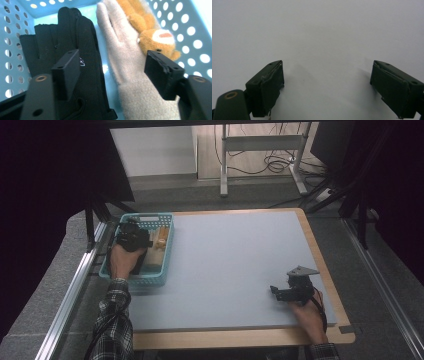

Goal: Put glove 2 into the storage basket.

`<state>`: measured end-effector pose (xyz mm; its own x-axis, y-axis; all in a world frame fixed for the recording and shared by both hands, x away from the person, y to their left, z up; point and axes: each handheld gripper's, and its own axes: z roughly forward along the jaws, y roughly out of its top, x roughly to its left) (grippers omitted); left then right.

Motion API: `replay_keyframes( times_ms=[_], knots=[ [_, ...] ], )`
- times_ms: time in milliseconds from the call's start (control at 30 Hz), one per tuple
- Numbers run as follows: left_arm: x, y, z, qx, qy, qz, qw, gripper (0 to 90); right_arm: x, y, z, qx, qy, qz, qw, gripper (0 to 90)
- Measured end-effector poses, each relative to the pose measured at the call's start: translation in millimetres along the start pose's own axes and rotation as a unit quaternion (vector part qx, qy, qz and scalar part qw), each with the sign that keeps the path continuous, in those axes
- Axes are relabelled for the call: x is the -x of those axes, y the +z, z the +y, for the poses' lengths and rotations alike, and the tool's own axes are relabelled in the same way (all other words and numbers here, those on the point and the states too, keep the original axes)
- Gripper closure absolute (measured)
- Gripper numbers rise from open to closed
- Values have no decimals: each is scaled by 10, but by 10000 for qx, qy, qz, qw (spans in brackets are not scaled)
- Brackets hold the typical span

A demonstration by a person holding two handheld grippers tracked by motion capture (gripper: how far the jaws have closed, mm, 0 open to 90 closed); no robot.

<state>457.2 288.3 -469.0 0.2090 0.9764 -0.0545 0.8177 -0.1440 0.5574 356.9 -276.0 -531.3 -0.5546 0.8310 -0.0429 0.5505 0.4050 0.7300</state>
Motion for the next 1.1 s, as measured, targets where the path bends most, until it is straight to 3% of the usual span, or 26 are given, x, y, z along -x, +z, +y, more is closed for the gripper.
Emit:
replay_keyframes(
  times_ms=[200,400,567,800,1100],
  knots=[
    [-36,-68,-56,181,-73,-92,9998,199,-3,1,0,-5,-12,-12,10000,112],
    [-64,-133,-114,451,-227,-354,9981,126,-3,0,0,-8,-19,-16,10000,111],
    [-63,-180,-157,521,-135,-407,9977,75,-5,0,0,-10,-19,-19,10000,111],
    [-62,-282,-210,646,-187,-617,9958,67,-5,0,0,-11,-20,-21,10000,112],
    [32,-418,-283,782,75,-804,9937,19,-6,0,0,-11,-23,-25,10000,111]
  ],
)
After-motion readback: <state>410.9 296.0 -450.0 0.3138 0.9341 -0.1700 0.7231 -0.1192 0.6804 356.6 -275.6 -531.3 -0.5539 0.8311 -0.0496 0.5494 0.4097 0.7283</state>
